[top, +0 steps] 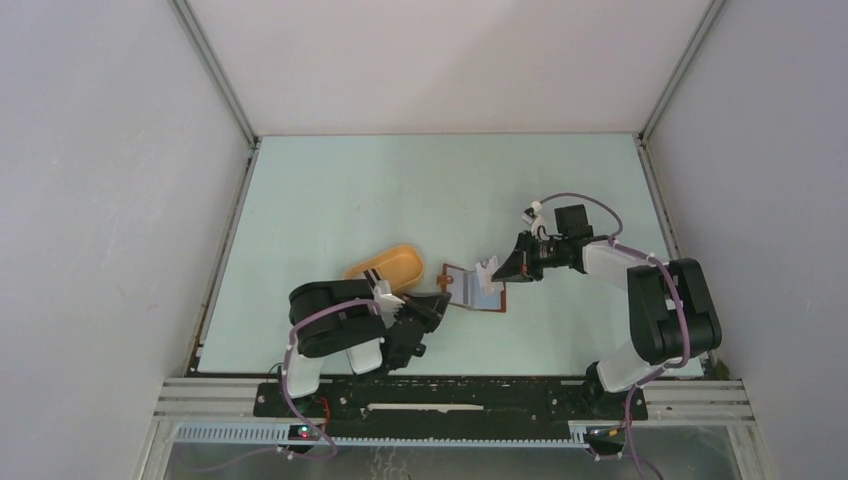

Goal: Put the credit cards into the card holder
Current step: Insert the credit card into the card holder.

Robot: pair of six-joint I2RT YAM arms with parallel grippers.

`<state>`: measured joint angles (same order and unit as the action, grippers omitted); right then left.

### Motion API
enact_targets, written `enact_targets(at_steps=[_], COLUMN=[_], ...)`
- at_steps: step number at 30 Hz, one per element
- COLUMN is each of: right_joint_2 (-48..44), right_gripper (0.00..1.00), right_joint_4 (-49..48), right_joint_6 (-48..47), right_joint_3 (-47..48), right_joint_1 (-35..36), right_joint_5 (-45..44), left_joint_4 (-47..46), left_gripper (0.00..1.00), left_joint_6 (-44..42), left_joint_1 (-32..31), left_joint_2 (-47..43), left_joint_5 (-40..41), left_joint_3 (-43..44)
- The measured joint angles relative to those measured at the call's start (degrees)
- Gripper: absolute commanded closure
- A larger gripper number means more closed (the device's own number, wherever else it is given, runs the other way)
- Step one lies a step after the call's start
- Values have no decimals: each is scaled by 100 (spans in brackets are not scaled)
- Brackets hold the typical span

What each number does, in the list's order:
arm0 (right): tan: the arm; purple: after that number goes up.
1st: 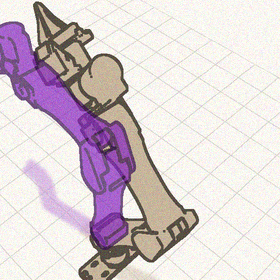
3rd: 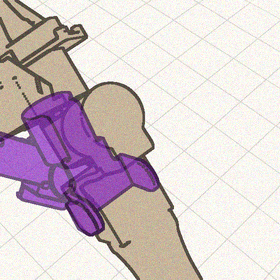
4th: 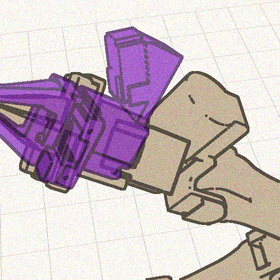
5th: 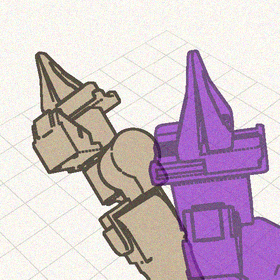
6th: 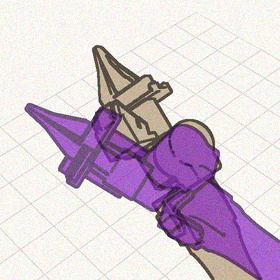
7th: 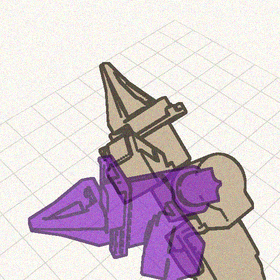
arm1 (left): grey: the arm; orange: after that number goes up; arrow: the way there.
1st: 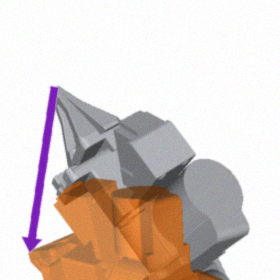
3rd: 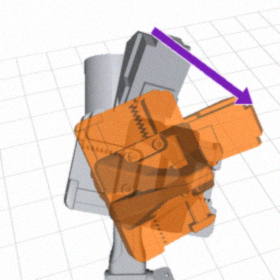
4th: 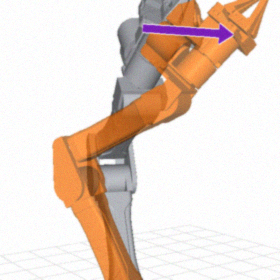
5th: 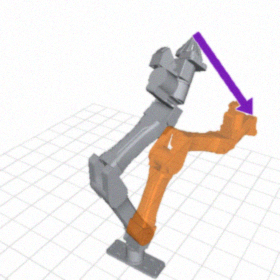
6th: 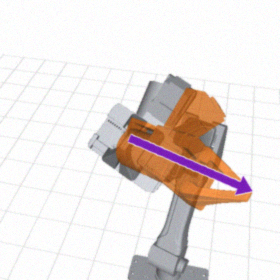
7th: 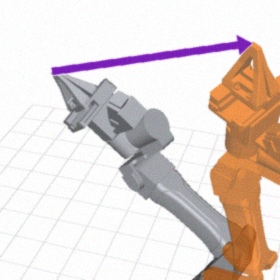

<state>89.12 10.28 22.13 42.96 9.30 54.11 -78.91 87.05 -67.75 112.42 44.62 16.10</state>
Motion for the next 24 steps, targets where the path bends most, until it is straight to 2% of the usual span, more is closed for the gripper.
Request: enact_targets(at_steps=[3, 5, 11, 18, 24], right_joint_2=[155, 304, 841, 940, 946], right_gripper=[100, 100, 100, 100, 100], right_joint_4=[-50, -81, -68, -72, -74], right_joint_6=[35, 33, 24, 22, 9], right_joint_3=[0, 2, 9, 48, 111], right_joint_1=[28, 68, 103, 181, 199], right_joint_5=[0, 0, -7, 7, 90], left_joint_4=[-20, -28, -173, -367, -573], left_gripper=[65, 54, 37, 36, 43], left_joint_6=[37, 72, -103, -726, -1191], left_joint_1=[-2, -2, 7, 275, 575], left_joint_2=[85, 164, 116, 0, 2], left_joint_5=[0, -28, -201, -852, -1502], left_joint_3=[85, 90, 76, 0, -138])
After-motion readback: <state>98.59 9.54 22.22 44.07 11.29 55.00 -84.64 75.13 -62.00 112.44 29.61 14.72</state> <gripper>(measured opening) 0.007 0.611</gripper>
